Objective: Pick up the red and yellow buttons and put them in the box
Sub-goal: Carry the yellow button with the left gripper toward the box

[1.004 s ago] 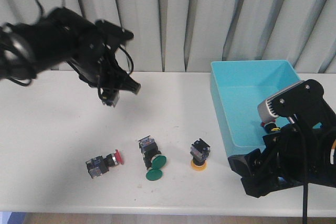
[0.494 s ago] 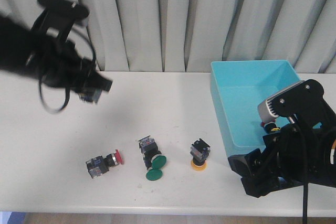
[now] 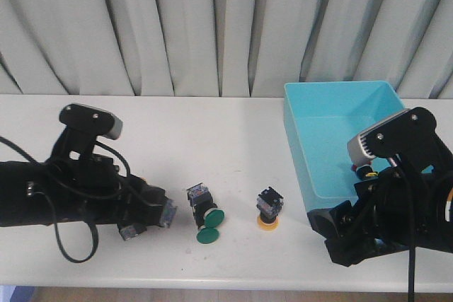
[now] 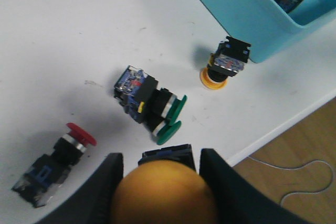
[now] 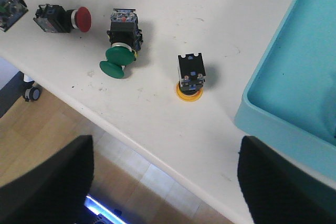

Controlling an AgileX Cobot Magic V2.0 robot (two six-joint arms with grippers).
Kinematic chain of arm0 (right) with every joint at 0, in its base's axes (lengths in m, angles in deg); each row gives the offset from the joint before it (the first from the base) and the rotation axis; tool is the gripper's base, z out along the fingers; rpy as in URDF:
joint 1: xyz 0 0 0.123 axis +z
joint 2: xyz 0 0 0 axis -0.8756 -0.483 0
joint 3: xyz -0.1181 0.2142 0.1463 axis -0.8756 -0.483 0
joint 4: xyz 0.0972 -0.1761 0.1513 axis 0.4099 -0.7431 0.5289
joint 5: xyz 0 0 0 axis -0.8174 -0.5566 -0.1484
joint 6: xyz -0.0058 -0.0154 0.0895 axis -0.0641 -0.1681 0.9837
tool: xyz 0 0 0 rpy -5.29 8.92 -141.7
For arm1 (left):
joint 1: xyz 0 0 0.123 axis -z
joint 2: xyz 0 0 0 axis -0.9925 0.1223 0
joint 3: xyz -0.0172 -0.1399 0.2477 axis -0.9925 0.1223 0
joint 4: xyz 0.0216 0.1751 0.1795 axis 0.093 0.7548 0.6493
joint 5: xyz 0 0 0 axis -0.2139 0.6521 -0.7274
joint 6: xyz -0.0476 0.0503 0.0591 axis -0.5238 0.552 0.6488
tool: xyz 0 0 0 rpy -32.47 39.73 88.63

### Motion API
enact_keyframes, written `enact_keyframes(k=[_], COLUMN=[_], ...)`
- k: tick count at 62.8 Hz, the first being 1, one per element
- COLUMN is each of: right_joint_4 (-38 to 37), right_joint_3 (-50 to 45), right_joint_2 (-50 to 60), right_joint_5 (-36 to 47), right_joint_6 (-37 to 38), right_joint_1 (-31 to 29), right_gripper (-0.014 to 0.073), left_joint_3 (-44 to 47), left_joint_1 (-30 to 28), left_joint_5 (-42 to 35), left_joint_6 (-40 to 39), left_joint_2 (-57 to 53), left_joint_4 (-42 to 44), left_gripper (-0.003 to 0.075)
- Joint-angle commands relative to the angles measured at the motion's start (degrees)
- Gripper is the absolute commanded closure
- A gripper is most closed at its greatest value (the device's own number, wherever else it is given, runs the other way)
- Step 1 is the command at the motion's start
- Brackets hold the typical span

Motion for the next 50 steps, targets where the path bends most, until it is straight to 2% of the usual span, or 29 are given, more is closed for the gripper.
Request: enact_keyframes(k=[1,20,27,34,45,50], right_joint_4=[-0.12,-0.12,-0.12,1.11,2.4,2.4], right_joint_3=[1.45,1.45,1.45,1.45,1.45,1.45], right_joint_2=[0.82,0.82,0.82,0.82,0.82,0.82], right_joint_5=[3.34,3.34,3.34,3.55,3.34,4.4], right_joint_6=[-0.67,-0.67,-0.67,0.1,-0.11,-3.82], right_joint_1=[0.13,0.13,0.13,0.13,0.13,0.13], right_gripper=[0.0035,0.0035,0.0035,0.0035,0.0035,0.0035], left_joint_3=[-2.24,-2.18,-2.18,-2.18,-2.18,-2.18], left_joint_1=[0.58,0.74,0.74,0.74,0.74,0.74], left_joint_5=[-2.16,1.9,4.57,7.07,8.23,9.31], left_joint_6=[6.59,29.79,36.04,37.83,37.78,37.78], left_joint_2=[-0.22,0.0,0.0,0.0,0.0,0.0], left_joint_4=[-9.9,-39.5,-47.23,-51.61,-52.44,-53.49], left_gripper=[0.0515,0.0515,0.0515,0.0515,0.0515,0.0515])
